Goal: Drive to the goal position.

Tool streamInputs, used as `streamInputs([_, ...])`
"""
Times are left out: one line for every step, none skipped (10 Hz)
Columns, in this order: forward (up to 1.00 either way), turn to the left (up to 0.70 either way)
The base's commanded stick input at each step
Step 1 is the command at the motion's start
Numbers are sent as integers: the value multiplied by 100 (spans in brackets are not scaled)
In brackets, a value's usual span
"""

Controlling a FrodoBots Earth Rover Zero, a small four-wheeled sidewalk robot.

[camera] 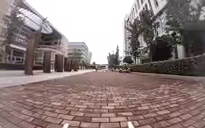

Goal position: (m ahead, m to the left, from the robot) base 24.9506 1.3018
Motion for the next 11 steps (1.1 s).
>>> streamInputs([45,27])
streamInputs([45,27])
streamInputs([45,2])
streamInputs([45,0])
streamInputs([45,0])
streamInputs([45,0])
streamInputs([45,0])
streamInputs([45,0])
streamInputs([45,0])
streamInputs([45,0])
streamInputs([45,0])
